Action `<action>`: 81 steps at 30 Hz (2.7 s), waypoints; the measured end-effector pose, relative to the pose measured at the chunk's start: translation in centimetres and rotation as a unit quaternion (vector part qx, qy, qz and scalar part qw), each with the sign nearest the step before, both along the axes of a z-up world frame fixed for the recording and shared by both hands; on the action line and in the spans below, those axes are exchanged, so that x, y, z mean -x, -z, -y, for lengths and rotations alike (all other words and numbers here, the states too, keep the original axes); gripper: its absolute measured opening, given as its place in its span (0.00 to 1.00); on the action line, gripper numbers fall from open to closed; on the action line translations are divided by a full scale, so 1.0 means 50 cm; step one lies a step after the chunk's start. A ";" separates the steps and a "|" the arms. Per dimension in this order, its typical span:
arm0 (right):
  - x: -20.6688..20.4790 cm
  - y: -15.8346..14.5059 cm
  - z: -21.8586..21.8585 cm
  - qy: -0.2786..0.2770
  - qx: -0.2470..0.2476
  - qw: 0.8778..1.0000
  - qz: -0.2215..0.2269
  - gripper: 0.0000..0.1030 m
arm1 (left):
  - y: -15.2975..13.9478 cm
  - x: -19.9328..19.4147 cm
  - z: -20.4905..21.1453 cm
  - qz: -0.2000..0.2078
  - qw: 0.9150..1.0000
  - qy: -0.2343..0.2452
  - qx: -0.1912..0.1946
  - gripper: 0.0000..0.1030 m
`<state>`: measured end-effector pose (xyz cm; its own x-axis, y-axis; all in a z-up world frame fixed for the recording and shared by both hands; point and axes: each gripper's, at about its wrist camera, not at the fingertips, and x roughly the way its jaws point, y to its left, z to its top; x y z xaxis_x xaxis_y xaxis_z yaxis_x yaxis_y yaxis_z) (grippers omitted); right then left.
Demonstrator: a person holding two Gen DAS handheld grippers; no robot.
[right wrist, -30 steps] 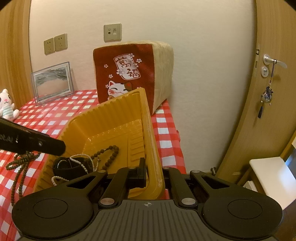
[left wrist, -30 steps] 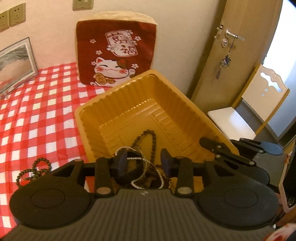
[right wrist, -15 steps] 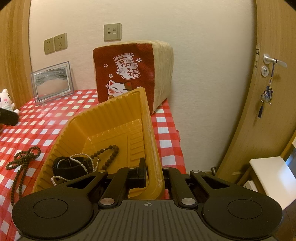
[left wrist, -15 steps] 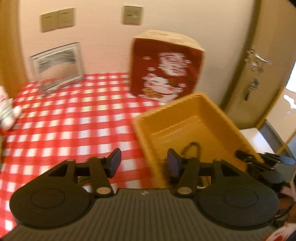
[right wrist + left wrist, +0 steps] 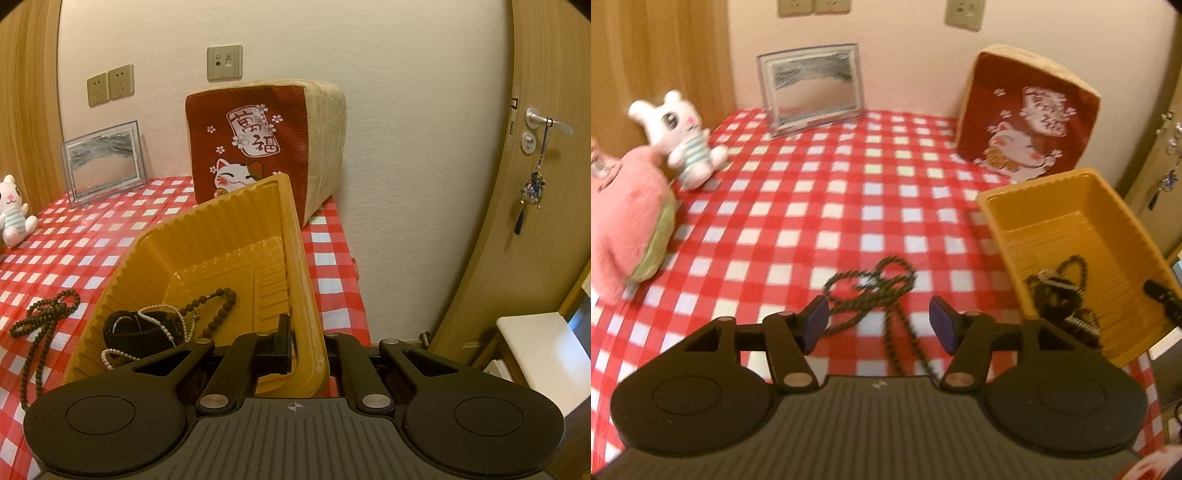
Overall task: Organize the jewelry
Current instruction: 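Move the open left tool to the long dark bead strand, then close the left tool on the long dark bead strand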
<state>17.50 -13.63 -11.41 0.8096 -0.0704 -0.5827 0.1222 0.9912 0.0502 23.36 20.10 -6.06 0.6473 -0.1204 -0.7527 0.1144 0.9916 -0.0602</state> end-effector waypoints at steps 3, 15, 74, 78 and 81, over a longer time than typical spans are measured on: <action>0.000 0.000 0.000 0.000 0.000 1.000 0.000 0.05 | 0.020 0.012 -0.020 -0.010 1.000 -0.014 -0.006 0.56; 0.005 0.003 0.001 0.000 0.003 1.000 -0.005 0.05 | 0.068 0.039 -0.041 -0.024 0.999 -0.015 -0.018 0.56; -0.001 0.010 0.000 0.006 0.003 1.000 -0.021 0.05 | 0.115 0.003 -0.023 0.004 0.993 0.112 -0.034 0.06; 0.000 0.009 0.000 0.003 0.003 1.000 -0.020 0.05 | 0.082 0.041 -0.089 0.004 0.998 0.061 -0.019 0.06; -0.001 0.010 0.000 0.001 0.003 1.000 -0.020 0.05 | 0.058 0.056 -0.127 0.010 0.999 0.031 -0.019 0.06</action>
